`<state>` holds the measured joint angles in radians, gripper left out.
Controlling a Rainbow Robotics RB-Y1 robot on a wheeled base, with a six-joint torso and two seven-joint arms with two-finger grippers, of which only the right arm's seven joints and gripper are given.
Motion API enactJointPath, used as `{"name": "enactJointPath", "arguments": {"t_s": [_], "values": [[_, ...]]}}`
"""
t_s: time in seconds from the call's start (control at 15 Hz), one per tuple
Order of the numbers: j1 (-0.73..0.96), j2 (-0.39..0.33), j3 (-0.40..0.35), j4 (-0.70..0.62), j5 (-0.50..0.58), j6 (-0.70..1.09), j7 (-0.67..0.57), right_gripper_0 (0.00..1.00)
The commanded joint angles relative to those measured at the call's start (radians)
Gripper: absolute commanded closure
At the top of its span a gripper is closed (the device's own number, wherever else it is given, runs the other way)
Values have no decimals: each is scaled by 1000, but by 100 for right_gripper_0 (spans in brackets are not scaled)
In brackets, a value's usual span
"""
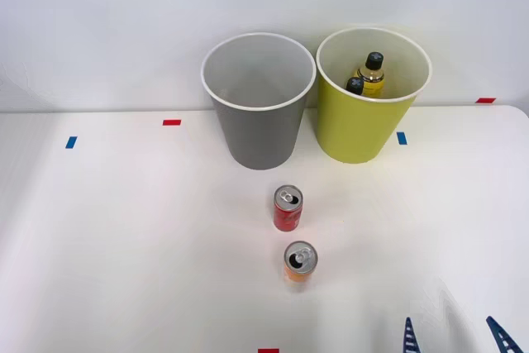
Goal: Put cans in the gray bin, plastic bottles in the light green bin
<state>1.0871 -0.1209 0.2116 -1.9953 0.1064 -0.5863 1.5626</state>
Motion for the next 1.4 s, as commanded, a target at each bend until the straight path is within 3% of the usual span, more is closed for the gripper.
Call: {"name": "enactJointPath", "arguments": {"t_s": [0.07, 1.4], "values": [[22, -25, 38, 1, -1, 3, 19, 0], [57, -49, 45, 0, 15, 17, 50, 0]]}}
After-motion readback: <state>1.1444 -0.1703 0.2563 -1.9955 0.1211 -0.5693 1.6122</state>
